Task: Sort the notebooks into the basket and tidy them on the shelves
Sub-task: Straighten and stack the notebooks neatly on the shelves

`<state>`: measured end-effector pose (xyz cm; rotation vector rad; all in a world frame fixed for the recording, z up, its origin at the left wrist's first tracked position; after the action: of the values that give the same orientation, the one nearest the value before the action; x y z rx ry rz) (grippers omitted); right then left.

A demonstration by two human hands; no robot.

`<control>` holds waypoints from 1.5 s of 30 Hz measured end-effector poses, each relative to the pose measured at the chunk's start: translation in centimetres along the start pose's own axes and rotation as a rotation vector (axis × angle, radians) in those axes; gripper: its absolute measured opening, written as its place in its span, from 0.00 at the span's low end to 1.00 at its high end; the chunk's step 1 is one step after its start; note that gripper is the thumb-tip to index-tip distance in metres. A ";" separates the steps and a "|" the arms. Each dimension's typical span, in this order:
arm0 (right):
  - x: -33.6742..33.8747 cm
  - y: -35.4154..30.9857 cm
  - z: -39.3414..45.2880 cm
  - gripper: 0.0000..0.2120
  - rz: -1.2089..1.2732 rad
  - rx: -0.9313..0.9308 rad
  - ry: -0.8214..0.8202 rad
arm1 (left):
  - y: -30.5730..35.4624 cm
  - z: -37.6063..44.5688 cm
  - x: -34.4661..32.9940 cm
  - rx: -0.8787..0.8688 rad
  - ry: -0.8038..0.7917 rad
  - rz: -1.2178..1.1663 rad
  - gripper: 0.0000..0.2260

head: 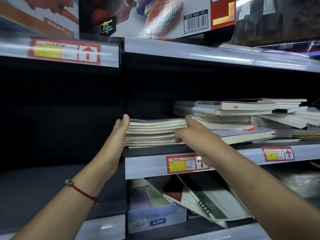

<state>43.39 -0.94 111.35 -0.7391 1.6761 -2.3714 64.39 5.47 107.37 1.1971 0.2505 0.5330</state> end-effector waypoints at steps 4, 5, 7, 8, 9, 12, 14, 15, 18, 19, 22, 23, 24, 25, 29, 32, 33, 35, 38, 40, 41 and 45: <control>0.9 0.7 0.8 0.33 0.088 0.000 0.020 | 0.6 0.0 0.1 -0.090 0.069 0.059 0.45; 1.3 1.0 1.0 0.30 0.115 -0.011 0.015 | 0.7 0.1 0.4 -0.106 0.079 0.070 0.47; 2.0 1.0 1.3 0.24 0.078 -0.008 -0.010 | 0.7 0.3 1.1 -0.124 0.090 0.101 0.49; 2.1 0.8 1.4 0.21 -0.021 0.005 -0.036 | 0.7 0.3 1.3 -0.132 0.074 0.111 0.49; 1.9 0.5 1.3 0.21 -0.135 0.018 -0.069 | 0.7 0.3 1.3 -0.138 0.053 0.121 0.48; 0.8 0.1 1.6 0.31 -0.332 0.022 -0.130 | 0.4 -0.2 0.9 -0.175 -0.024 0.106 0.35; 0.3 0.1 1.9 0.41 -0.379 -0.002 -0.140 | -0.4 -0.3 1.0 -0.148 -0.037 0.075 0.33; 0.1 0.1 2.1 0.45 -0.391 -0.009 -0.141 | -0.7 -0.2 1.1 -0.124 -0.032 0.064 0.37; -0.1 -0.3 2.5 0.46 -0.453 -0.015 -0.159 | -1.1 0.0 1.6 -0.094 -0.029 0.065 0.42; 0.1 -0.5 2.5 0.44 -0.474 -0.021 -0.161 | -1.2 0.1 1.9 -0.085 -0.028 0.075 0.42; 0.6 -0.7 2.5 0.40 -0.482 -0.047 -0.171 | -0.9 -0.4 2.2 -0.104 -0.046 0.079 0.39; 0.6 -0.8 2.4 0.41 -0.464 -0.056 -0.175 | -0.7 -0.8 2.0 -0.123 -0.070 0.099 0.35; 0.5 -0.8 2.4 0.42 -0.442 -0.062 -0.171 | -0.5 -1.1 1.6 -0.139 -0.091 0.126 0.30; 0.4 -0.9 2.5 0.43 -0.409 -0.067 -0.159 | -0.4 -1.3 1.3 -0.153 -0.107 0.174 0.26; 0.5 -0.6 3.3 0.45 -0.180 -0.118 -0.118 | 0.6 -0.9 1.1 -0.116 -0.162 0.377 0.24; 0.9 -0.1 3.7 0.45 -0.084 -0.141 -0.112 | 1.6 0.3 2.8 -0.098 -0.104 0.572 0.24; 0.9 -0.1 3.6 0.44 -0.063 -0.140 -0.131 | 2.0 0.5 3.1 -0.116 -0.092 0.643 0.24; 0.8 0.0 3.4 0.40 -0.019 -0.159 -0.193 | 2.5 0.4 3.0 -0.192 -0.092 0.768 0.23; 1.3 0.1 3.4 0.39 -0.034 -0.156 -0.200 | 2.7 -0.1 3.0 -0.302 -0.051 0.834 0.19; 1.2 0.3 3.1 0.40 -0.077 -0.146 -0.174 | 2.5 -0.3 3.5 -0.330 -0.023 0.868 0.18; 1.2 0.4 3.2 0.40 -0.105 -0.124 -0.166 | 2.4 -0.3 3.8 -0.335 -0.010 0.882 0.18; 0.0 0.7 3.0 0.42 -0.135 -0.105 -0.182 | 1.6 -0.8 6.2 -0.359 0.040 0.824 0.28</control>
<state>44.70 -3.71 111.49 -1.0835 1.7342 -2.2344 68.88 9.77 109.11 0.9014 -0.3208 1.2605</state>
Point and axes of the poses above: each hand's wrist, its own z-axis towards the middle knuckle, its own x-axis out of the back of the hand, y = z × x, the point moved 10 cm from there along z, towards the middle knuckle, and after that the axes turned 10 degrees about z, right-handed, at the moved point
